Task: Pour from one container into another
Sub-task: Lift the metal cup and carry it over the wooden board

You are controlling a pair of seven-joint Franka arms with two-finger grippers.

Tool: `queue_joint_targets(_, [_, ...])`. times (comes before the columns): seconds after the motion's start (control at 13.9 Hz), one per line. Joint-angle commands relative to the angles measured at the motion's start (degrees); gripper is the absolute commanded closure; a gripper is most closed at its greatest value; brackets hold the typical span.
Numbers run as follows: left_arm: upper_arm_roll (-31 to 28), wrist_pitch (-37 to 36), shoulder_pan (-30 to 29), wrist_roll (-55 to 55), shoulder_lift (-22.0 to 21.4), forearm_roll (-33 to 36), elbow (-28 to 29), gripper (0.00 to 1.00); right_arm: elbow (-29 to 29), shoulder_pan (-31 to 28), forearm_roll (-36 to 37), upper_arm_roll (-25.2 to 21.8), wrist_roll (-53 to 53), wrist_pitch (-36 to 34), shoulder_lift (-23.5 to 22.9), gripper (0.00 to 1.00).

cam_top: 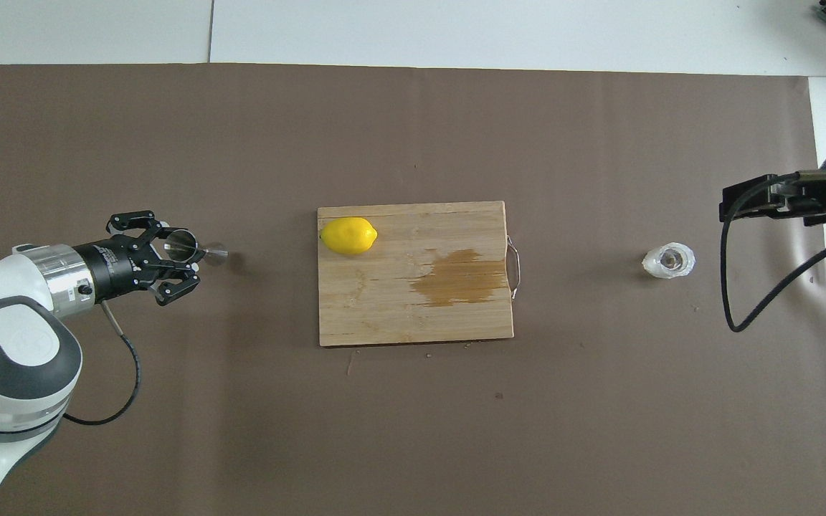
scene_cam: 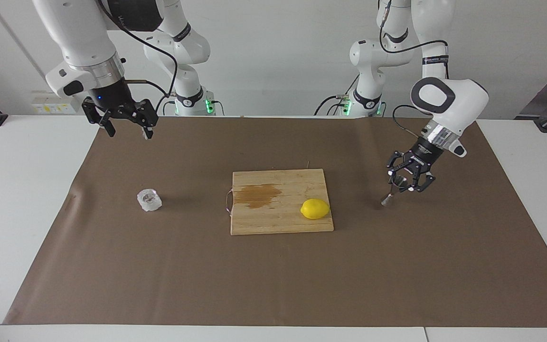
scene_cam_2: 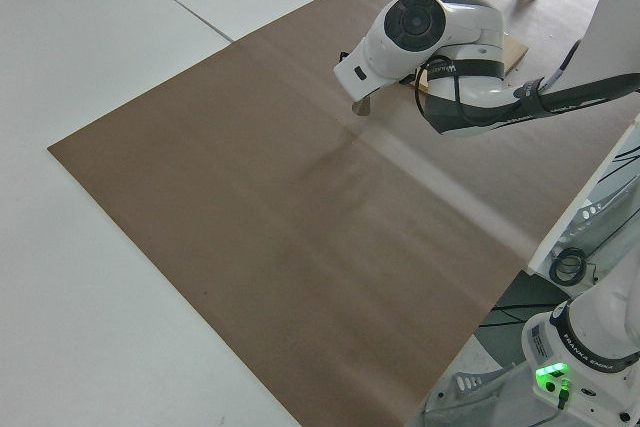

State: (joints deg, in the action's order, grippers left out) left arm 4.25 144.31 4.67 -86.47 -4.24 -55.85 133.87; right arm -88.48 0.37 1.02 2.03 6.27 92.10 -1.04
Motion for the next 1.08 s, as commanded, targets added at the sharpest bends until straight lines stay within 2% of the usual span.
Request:
queue_joint_targets(0.0, [-0.56, 1.49, 8.58, -5.10, 0.02, -0.31, -2.02, 1.00, -1.35, -0.46, -1.28, -0.01, -1.44, -0.25, 1.30, 0.00])
queue_joint_targets(0.22, [-0.56, 3.52, 15.79, -13.17, 0.63, 4.76, -5.26, 1.00, -1.35, -0.46, -1.28, 0.08, -1.44, -0.25, 1.30, 0.00])
queue_joint_targets(0.43, [-0.47, 0.29, 19.23, -30.63, 4.23, 20.20, -13.86, 1.00, -1.35, -0.46, -1.28, 0.08, -1.44, -0.25, 1.30, 0.00])
queue_joint_targets(0.5, [-0.39, -1.99, 19.67, -34.43, 5.11, 22.95, -16.68, 1.00, -1.35, -0.46, -1.28, -0.01, -1.44, -0.25, 1.30, 0.00])
queue_joint_targets(0.72, [0.05, -0.71, 23.18, -37.72, 9.05, 22.81, -21.26, 1.00, -1.35, -0.46, -1.28, -0.01, -1.44, -0.25, 1.30, 0.00])
queue_joint_targets(0.86, [0.40, 5.34, 26.17, -37.63, 10.74, 18.70, -21.80, 1.00, -1.35, -0.46, -1.28, 0.08, -1.44, -0.25, 1.30, 0.00])
queue_joint_targets(1.0, [0.75, 8.34, 29.06, -37.46, 12.76, 15.87, -22.86, 1.00, -1.35, -0.46, -1.28, 0.08, -1.44, -0.25, 1.30, 0.00])
